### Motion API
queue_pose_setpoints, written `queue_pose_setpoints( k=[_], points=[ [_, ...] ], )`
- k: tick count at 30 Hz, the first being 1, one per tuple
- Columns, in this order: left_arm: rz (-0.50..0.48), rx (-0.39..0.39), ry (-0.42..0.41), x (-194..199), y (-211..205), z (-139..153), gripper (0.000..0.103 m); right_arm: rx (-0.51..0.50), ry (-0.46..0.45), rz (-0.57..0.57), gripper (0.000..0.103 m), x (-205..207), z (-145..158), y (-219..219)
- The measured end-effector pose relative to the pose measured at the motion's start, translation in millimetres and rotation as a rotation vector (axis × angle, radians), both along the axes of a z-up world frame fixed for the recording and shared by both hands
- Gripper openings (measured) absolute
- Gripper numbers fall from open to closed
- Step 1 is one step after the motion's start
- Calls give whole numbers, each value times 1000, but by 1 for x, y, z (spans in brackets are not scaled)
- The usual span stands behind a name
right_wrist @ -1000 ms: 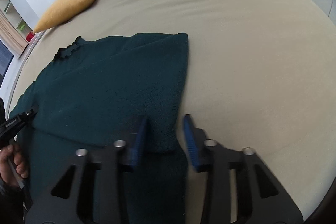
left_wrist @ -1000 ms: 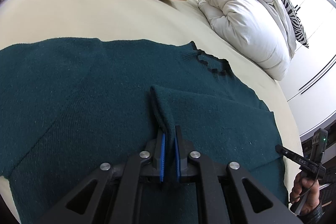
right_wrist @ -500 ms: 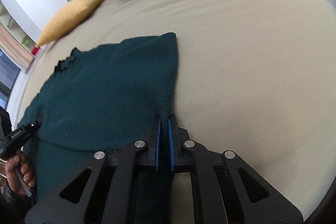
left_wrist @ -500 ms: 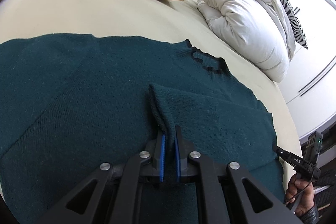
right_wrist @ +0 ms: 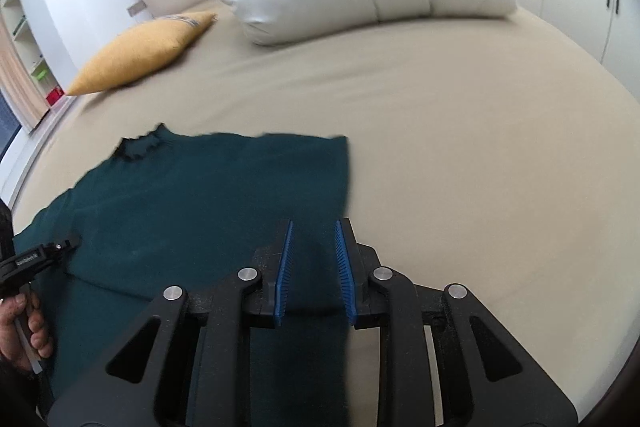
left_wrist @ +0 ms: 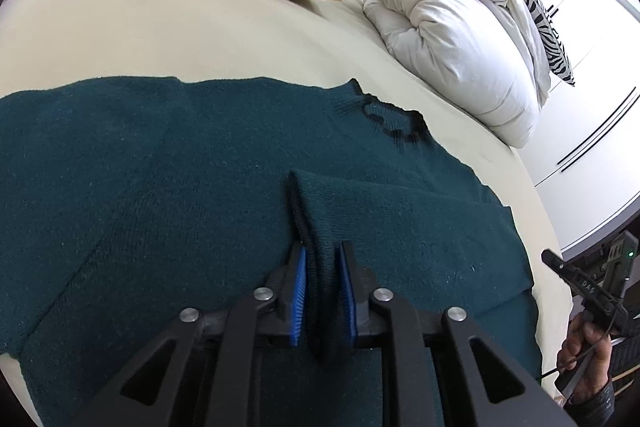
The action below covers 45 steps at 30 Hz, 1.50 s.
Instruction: Fold small clothes
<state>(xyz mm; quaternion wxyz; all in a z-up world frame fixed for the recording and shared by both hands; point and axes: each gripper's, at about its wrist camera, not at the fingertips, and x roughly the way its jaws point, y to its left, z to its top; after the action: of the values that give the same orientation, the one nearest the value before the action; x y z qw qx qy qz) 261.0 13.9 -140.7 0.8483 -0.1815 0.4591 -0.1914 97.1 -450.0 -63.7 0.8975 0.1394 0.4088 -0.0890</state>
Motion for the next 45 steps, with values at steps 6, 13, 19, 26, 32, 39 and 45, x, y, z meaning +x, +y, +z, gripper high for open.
queue_pose_setpoints(
  k=[6,13,19,26,32,39,45],
  points=[
    [20,-11,3,-7,18,11,37,-9,100,15,66,20,-37,22],
    [216,-31,-70,-68,133,46,57,15,-105,-55,67,-26,45,42],
    [555,-123,-59,-139,279,42,61,88,-180,72,70,-84,82,108],
    [916,-399,-1,-194,400,5,68,225,-135,214,70,-116,71,193],
    [992,-514,-4,-173,430,-15,66,239,-108,262,70,-138,66,230],
    [986,-480,31,-148,447,-16,7,286,-90,216,70,-158,53,228],
    [796,-206,-120,-138,375,59,7,326,-85,159,69,-158,30,203]
  ],
)
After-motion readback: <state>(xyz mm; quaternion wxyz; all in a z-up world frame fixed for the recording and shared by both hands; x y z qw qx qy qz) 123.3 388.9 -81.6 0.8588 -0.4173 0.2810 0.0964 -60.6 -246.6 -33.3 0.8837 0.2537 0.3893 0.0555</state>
